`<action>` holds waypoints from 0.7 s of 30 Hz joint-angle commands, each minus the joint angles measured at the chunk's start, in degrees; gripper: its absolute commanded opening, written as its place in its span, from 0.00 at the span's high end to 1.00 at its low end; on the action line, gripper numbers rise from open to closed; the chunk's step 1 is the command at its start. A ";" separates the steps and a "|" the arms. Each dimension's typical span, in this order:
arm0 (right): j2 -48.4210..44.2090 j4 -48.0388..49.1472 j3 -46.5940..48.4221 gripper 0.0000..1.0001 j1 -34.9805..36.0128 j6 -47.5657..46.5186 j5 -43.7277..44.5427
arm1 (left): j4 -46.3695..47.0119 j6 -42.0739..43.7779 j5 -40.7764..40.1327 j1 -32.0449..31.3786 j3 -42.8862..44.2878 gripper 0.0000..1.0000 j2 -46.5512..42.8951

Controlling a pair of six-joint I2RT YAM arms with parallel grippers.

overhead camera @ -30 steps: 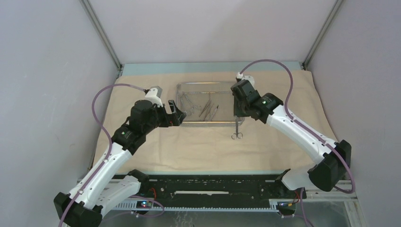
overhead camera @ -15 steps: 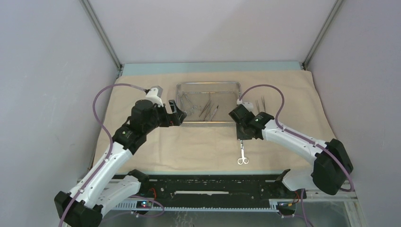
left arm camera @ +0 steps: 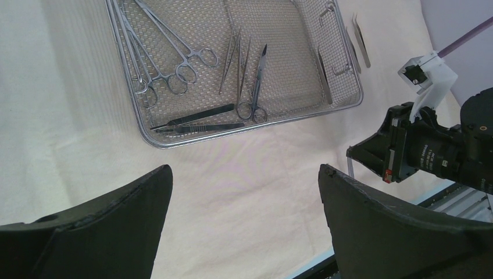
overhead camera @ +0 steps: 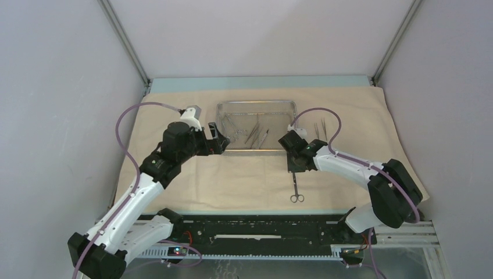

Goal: Open and lay out the surgical kit
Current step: Place the medical item in the surgical kit.

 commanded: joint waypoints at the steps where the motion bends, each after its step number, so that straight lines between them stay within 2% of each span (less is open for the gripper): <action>1: 1.02 3.33 0.04 1.00 -1.00 -0.93 0.15 | 1.63 -0.60 0.62 -0.22 -0.80 0.00 0.20; 21: 4.11 1.48 0.04 0.99 -2.54 1.57 2.62 | 1.89 -0.46 1.16 -0.22 -0.01 0.00 1.75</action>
